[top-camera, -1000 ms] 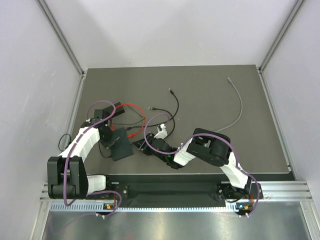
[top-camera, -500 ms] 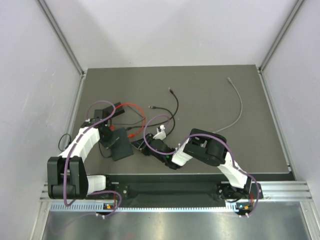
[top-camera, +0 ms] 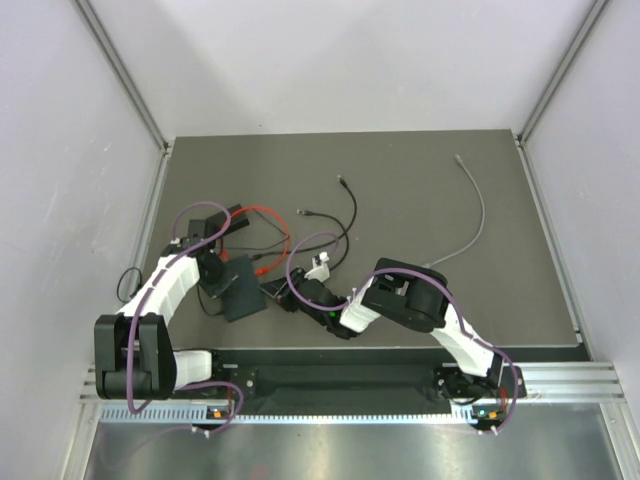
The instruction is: Pull the plug from the switch port
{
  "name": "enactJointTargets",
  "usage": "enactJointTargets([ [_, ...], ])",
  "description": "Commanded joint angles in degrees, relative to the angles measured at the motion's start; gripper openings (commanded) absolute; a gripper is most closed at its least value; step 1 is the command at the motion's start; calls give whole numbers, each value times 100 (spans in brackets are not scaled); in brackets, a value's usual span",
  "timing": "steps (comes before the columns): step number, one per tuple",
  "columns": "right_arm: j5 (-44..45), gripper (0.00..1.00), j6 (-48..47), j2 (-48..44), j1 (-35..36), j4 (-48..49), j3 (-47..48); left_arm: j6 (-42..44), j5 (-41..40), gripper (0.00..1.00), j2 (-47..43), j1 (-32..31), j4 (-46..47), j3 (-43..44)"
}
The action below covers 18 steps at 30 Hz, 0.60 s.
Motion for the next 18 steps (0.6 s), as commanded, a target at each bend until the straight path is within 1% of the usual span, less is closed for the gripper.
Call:
enactJointTargets([
  [1,257,29,291,283,83,81,106,-48,-7,0,-145,27,-58,-45],
  [5,310,27,546,344,83,187,53,-48,-16,0,-154,27,-49,-54],
  [9,292,23,678,344,74,21,97,-48,-24,0,-171,18,-76,-54],
  [13,248,21,722,371,74,-146,158,-48,-24,0,-172,27,-84,-45],
  [16,222,17,687,379,74,-234,167,-56,-24,0,-163,27,-93,-45],
  [18,170,9,660,397,57,-304,185,-65,-51,0,-145,27,-102,-45],
])
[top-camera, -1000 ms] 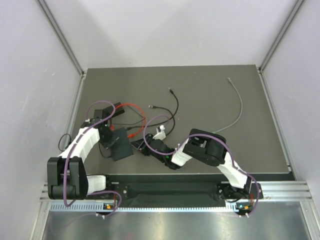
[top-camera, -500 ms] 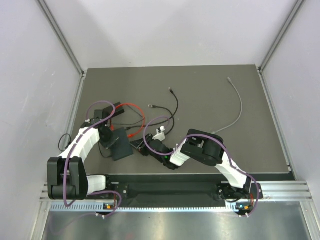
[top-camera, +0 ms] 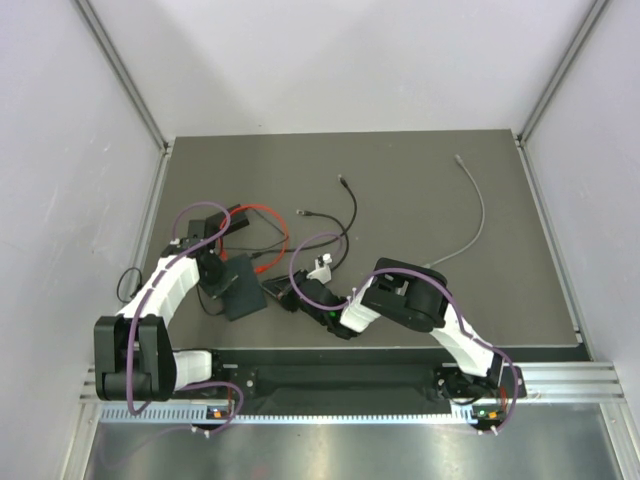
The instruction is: Pull the plug from the switch port
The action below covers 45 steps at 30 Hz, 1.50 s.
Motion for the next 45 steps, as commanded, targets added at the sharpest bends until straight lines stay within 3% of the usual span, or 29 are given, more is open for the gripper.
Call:
enactJointTargets([
  [1,58,3,151,379,59,-268,211,-72,-57,0,-108,27,-104,-25],
  [12,1173,0,485,151,59,618,-535,-230,-409,0,-82,27,-236,-43],
  [20,885,0,1091,529,59,1315,-509,-221,-426,0,59,27,-245,-52],
  [22,797,0,891,415,59,1052,-492,-213,-496,0,-11,27,-254,-17],
  [25,839,0,574,-199,102,-843,-317,-256,-593,0,-99,27,-280,-17],
  [27,1033,0,537,-367,173,-1460,-307,-274,-663,0,-117,27,-315,-25],
  [32,1235,0,977,-613,173,-2472,-211,-353,-760,0,-161,27,-386,1],
  [37,1341,0,381,-649,173,-2579,9,-336,-787,0,-178,27,-359,10],
  [39,1035,0,440,-361,164,-1889,-174,-327,-778,0,-169,27,-359,1],
  [40,842,0,711,-219,138,-1110,-228,-335,-778,0,-161,27,-351,-17],
  [43,331,0,1554,360,182,-105,-333,-336,-830,0,-231,27,-368,-8],
  [45,339,0,1610,275,182,-126,-369,-353,-813,0,-301,27,-386,36],
])
